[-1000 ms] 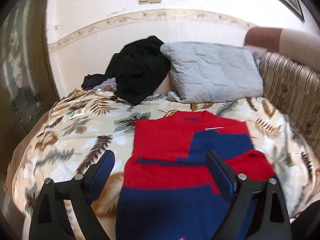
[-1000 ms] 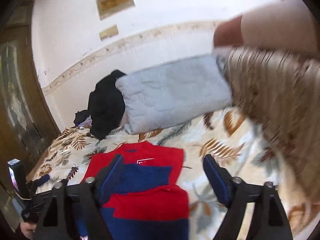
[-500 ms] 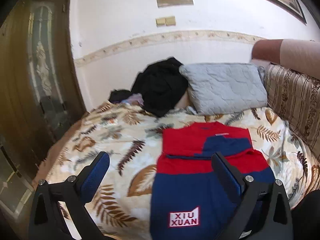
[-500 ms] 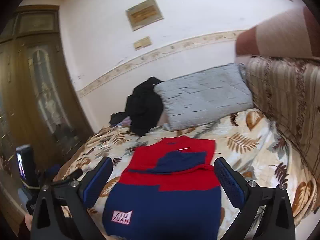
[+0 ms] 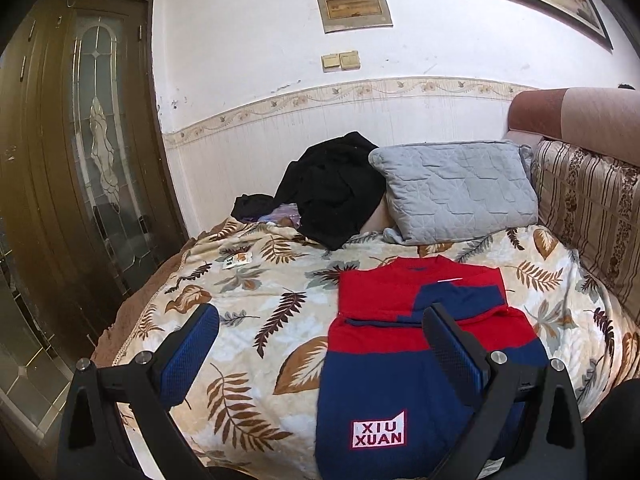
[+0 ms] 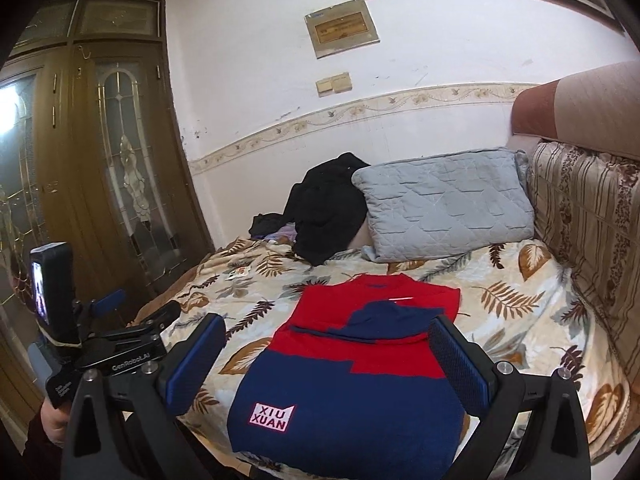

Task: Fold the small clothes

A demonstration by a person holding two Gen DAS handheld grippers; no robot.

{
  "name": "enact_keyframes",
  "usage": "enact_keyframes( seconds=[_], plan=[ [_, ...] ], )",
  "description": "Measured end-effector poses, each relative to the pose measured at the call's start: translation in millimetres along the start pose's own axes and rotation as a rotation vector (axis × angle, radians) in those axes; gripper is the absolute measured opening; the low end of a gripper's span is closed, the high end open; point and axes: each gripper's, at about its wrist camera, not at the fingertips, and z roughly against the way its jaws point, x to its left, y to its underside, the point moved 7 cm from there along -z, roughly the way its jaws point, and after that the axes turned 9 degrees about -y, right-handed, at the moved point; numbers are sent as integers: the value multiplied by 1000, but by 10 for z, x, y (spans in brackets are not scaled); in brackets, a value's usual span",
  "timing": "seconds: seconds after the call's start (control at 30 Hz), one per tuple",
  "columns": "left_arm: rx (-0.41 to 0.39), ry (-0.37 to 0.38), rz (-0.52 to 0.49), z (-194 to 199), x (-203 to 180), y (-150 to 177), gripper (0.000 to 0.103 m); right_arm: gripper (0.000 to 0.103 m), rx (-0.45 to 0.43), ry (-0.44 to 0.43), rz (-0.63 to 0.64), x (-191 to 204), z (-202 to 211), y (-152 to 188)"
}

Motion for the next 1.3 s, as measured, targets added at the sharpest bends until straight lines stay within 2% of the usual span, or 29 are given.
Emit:
enact_keyframes(
  seconds=[0.33, 0.5, 1.3],
  plan=[
    [38, -22, -11, -97, -25, 115, 101, 103, 33, -1, 13, -9, -62, 96],
    [61, -36, -14, -153, -17, 180, 101, 103, 53, -16, -20, -80, -119, 188],
    [110, -85, -16, -274, 66, 315, 101, 103, 63, -34, 19, 65, -236, 252]
  ],
)
